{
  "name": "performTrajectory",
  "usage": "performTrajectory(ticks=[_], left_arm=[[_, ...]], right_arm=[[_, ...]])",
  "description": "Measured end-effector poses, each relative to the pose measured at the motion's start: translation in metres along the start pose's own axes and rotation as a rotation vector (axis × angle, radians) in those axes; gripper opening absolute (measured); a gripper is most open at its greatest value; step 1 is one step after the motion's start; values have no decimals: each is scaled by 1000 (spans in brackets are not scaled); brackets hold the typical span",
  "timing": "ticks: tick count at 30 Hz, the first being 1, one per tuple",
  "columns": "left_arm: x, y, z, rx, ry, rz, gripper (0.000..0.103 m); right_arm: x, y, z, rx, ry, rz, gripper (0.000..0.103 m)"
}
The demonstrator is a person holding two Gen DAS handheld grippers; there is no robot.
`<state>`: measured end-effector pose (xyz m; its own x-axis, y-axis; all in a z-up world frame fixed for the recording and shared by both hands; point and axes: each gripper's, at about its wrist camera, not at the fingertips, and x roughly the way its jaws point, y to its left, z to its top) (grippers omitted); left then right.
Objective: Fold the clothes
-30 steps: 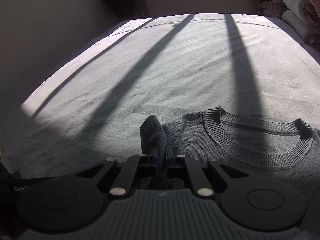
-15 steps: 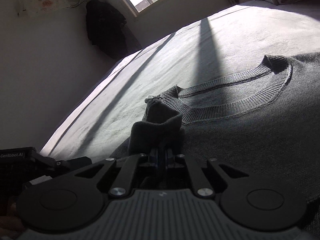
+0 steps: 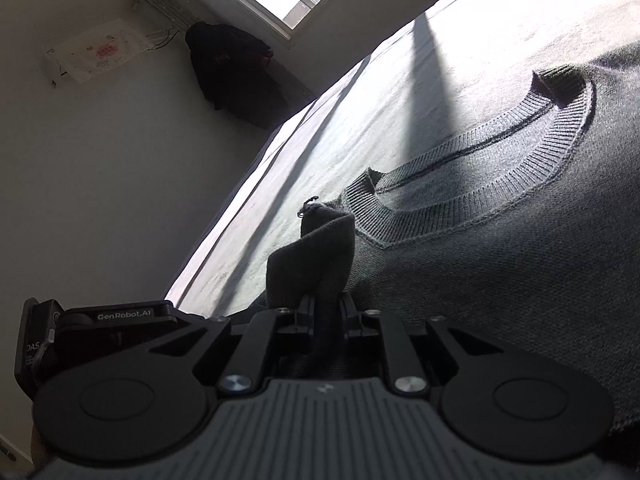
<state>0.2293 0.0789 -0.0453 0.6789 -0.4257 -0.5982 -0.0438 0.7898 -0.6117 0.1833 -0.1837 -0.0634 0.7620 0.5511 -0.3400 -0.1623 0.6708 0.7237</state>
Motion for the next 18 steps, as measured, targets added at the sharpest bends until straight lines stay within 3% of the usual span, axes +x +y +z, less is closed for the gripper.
performTrajectory(ticks=[4, 9, 13, 18], left_arm=[[-19, 1, 27, 130, -90, 142, 5], [-39, 17, 54, 241, -167, 320, 5], [-40, 33, 61, 276, -162, 394, 6], [-40, 52, 63, 224, -153, 458, 11]], right_arm=[[-1, 7, -1, -30, 0, 0, 30], [6, 8, 2, -49, 1, -4, 32], [9, 7, 1, -62, 3, -8, 33], [9, 8, -1, -80, 5, -10, 35]])
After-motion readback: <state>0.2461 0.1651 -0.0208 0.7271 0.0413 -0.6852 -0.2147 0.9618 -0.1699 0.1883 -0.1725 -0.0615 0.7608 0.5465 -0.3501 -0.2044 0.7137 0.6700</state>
